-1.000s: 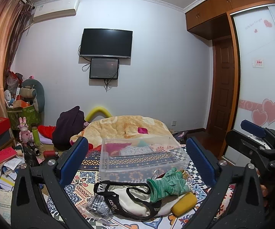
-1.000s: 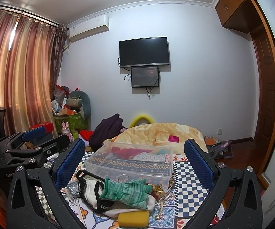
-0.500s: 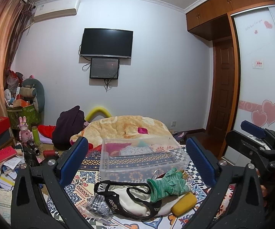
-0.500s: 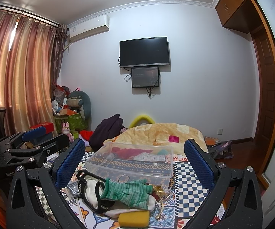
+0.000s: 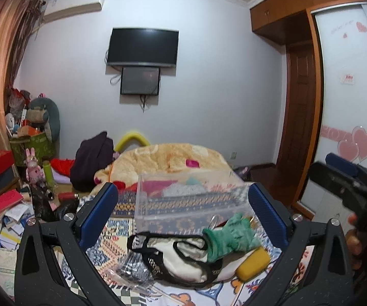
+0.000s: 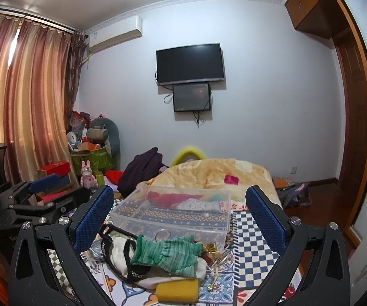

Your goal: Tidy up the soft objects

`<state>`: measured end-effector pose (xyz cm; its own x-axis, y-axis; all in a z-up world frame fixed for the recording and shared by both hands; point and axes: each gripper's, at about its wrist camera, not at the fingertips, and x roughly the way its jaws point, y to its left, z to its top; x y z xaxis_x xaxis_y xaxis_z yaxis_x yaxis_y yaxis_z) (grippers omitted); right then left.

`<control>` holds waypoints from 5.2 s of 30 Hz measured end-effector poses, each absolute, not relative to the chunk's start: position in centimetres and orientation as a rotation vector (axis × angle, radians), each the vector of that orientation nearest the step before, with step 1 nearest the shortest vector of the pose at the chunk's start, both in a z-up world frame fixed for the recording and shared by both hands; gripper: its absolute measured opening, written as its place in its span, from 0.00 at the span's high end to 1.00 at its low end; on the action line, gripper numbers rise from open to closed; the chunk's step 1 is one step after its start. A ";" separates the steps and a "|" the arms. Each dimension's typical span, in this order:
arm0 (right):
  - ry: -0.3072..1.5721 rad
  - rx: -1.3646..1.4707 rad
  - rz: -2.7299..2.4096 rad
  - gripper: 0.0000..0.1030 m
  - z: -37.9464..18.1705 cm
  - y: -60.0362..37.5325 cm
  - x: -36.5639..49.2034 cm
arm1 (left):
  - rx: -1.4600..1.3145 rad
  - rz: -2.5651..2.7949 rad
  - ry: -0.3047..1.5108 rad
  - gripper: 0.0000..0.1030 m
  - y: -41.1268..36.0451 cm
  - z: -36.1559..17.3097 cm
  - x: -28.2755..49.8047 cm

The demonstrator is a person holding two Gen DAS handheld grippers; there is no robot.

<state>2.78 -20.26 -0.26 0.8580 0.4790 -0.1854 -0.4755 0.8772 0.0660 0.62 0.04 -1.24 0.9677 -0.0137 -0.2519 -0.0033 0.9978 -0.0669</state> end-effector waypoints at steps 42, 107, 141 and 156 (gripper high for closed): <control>0.669 -0.012 0.660 0.90 -10.5 -15.3 10.3 | -0.150 -0.027 0.624 0.70 4.4 -13.4 7.2; 0.687 -0.140 0.574 0.94 -7.7 -13.7 19.4 | -0.038 0.017 0.588 0.86 2.7 -8.2 17.6; 0.563 -0.148 0.548 0.20 -6.8 -17.9 9.5 | -0.024 -0.020 0.581 0.04 4.7 -8.7 7.0; 0.760 -0.143 0.596 0.26 -12.7 -18.1 7.5 | -0.067 0.025 0.690 0.04 6.0 -13.7 6.4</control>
<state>7.55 -18.14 -12.73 0.5696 0.4556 -0.6841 -0.5562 0.8265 0.0873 6.41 5.97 -13.68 0.7713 0.0006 -0.6364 -0.0448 0.9976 -0.0533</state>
